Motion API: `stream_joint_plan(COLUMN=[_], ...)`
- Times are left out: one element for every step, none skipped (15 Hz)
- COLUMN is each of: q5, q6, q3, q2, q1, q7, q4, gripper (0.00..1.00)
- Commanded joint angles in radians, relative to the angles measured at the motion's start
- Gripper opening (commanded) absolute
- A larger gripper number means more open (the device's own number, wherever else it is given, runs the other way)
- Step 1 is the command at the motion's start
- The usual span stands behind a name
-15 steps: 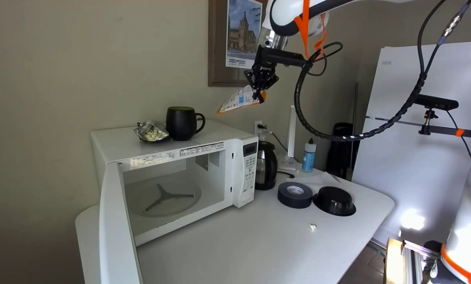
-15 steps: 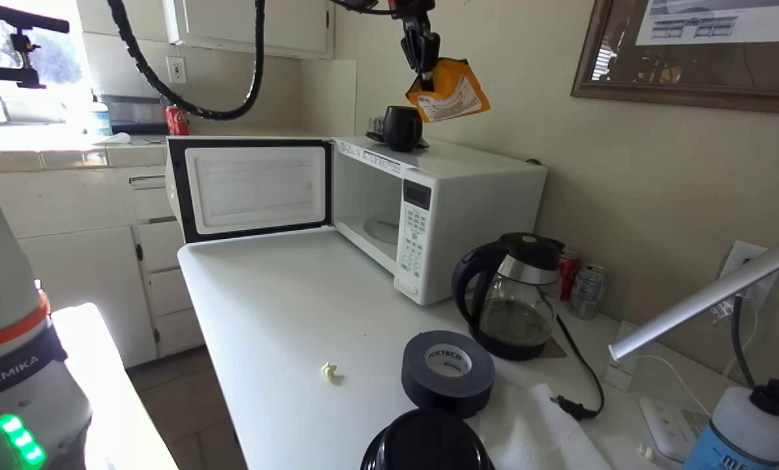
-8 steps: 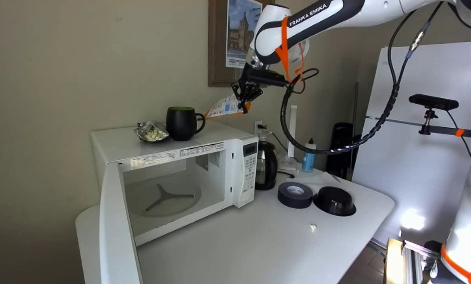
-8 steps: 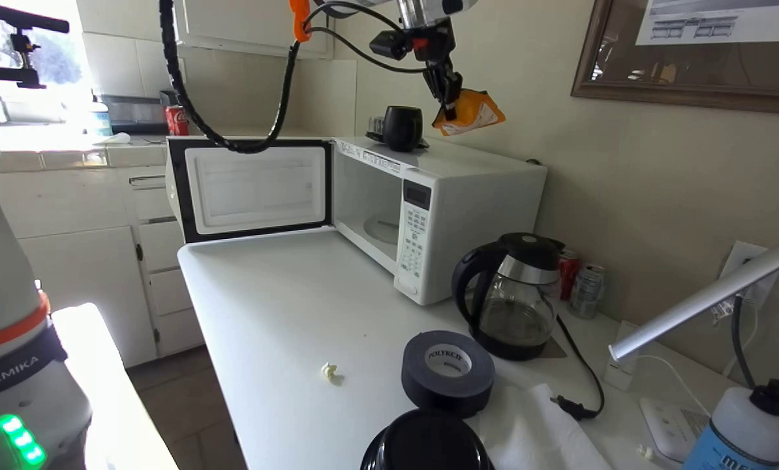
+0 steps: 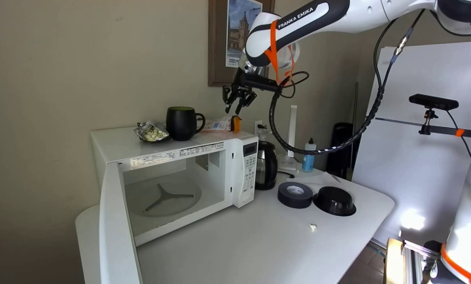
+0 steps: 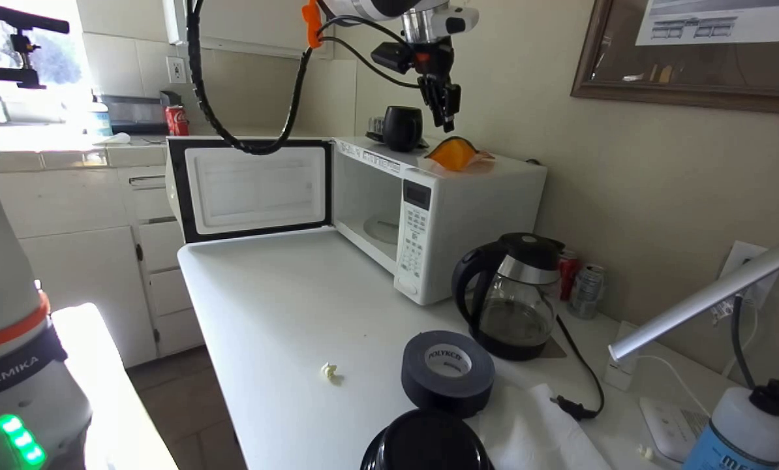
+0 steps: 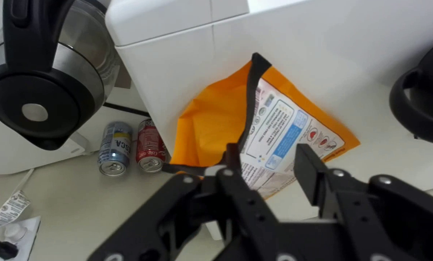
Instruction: Put the orange sachet on the top of the microwave
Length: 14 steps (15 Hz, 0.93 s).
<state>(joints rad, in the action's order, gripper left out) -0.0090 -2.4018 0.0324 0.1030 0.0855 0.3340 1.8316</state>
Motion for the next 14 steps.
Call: stream_joint_plan(q5=[0.020,-0.001,-0.035,-0.092,-0.134,-0.156,-0.156,-0.155,-0.133,-0.134,-0.142,-0.155,-0.134,-0.134], q6=[0.024,0.022,0.063,0.128,0.183,0.251,0.298,0.355,0.398,0.434,0.454,0.470,0.456,0.459], q3=[0.003,0.003,0.002,0.002,-0.002,-0.008,-0.008,-0.008,-0.002,0.001,0.005,0.007,-0.003,-0.001], q2=[-0.075,-0.101,-0.148,-0.189,-0.226,-0.265,-0.307,-0.342,-0.380,-0.407,-0.429,-0.451,-0.387,-0.404], q1=[-0.025,-0.032,-0.040,-0.045,-0.044,-0.044,-0.041,-0.040,-0.040,-0.041,-0.041,-0.041,-0.035,-0.034], q7=[-0.028,-0.012,0.002,0.012,-0.005,-0.039,-0.088,-0.135,-0.198,-0.248,-0.300,-0.347,-0.270,-0.282], q4=[0.034,0.048,0.073,0.092,0.120,0.134,0.172,0.190,0.222,0.248,0.278,0.307,0.219,0.238], gripper=[0.75,0.82,0.91,0.98,0.99,1.00,1.00,1.00,1.00,1.00,1.00,1.00,1.00,1.00])
